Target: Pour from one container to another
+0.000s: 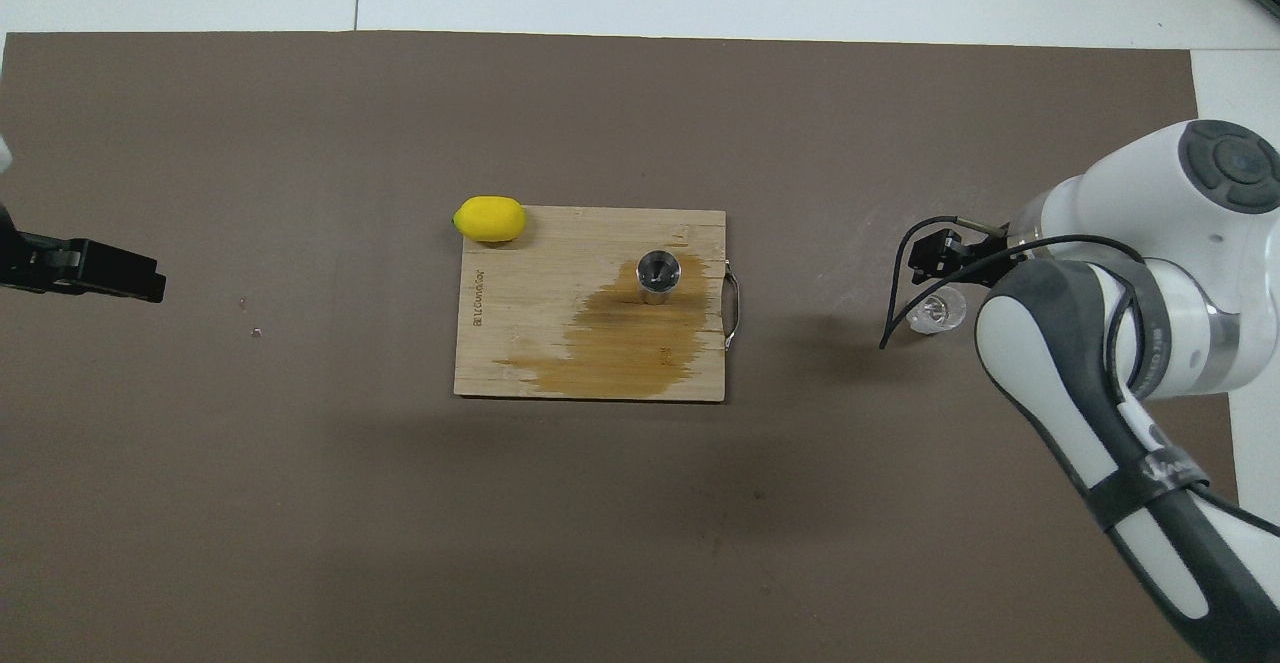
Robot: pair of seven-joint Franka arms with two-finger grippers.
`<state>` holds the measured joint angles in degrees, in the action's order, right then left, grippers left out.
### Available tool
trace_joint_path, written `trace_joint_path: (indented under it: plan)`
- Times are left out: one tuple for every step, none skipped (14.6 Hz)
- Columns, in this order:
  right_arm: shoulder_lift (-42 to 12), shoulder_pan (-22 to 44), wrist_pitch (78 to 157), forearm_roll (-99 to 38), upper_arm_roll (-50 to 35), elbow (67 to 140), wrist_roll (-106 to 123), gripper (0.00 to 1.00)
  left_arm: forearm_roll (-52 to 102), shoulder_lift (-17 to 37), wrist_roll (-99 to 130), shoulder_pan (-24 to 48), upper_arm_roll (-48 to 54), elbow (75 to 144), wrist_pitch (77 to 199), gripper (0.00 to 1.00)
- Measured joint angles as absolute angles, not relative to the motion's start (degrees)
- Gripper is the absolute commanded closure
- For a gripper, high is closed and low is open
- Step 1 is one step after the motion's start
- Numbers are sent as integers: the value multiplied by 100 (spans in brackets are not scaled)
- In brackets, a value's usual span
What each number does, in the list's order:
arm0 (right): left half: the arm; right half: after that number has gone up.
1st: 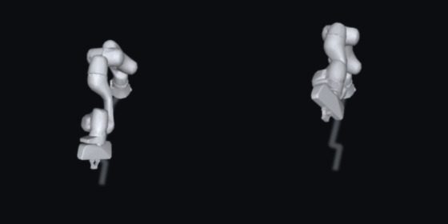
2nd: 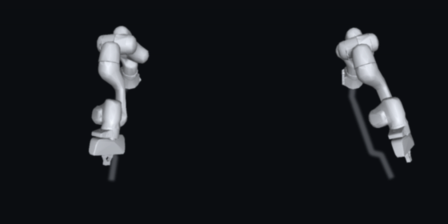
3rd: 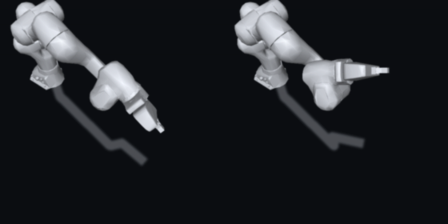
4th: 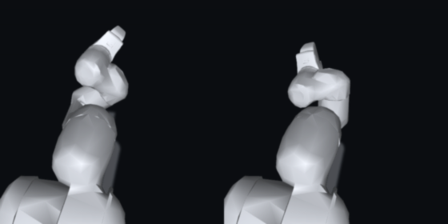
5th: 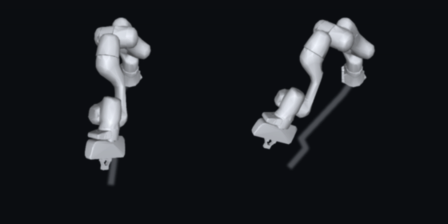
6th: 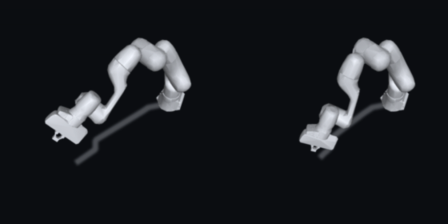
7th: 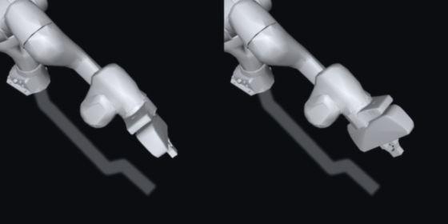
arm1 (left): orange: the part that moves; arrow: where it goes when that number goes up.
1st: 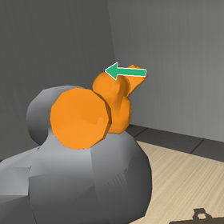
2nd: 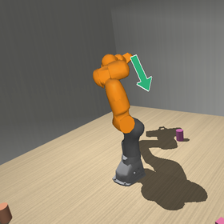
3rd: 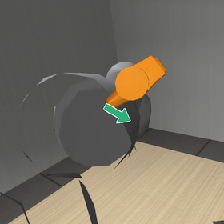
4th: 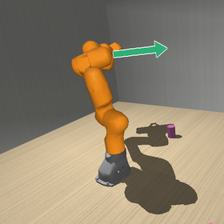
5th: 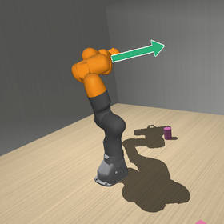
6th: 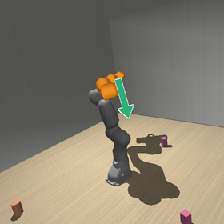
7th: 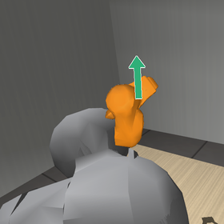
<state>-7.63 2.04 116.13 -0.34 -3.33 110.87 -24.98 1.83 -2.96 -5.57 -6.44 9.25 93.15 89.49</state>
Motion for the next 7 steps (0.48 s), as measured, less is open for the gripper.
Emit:
trace_joint_path:
  plan:
    - [-703,247,11528,70,-333,11013,-2485,0,183,-296,-557,-644,925,9315,8949,0]
    - [-638,251,11341,121,-331,10866,-2438,0,183,-296,-557,-644,925,9315,8949,0]
    - [-571,243,11089,132,-323,10644,-2397,0,183,-296,-557,-644,925,9315,8949,0]
    - [-504,229,10805,133,-315,10372,-2369,0,183,-296,-557,-644,925,9315,8948,0]
    - [-438,207,10533,133,-311,10078,-2347,0,183,-296,-557,-644,925,9315,8948,0]
    - [-379,182,10276,134,-304,9775,-2342,0,183,-296,-557,-644,925,9315,8948,0]
    - [-332,168,10052,134,-287,9514,-2340,0,183,-296,-557,-644,925,9315,8948,0]
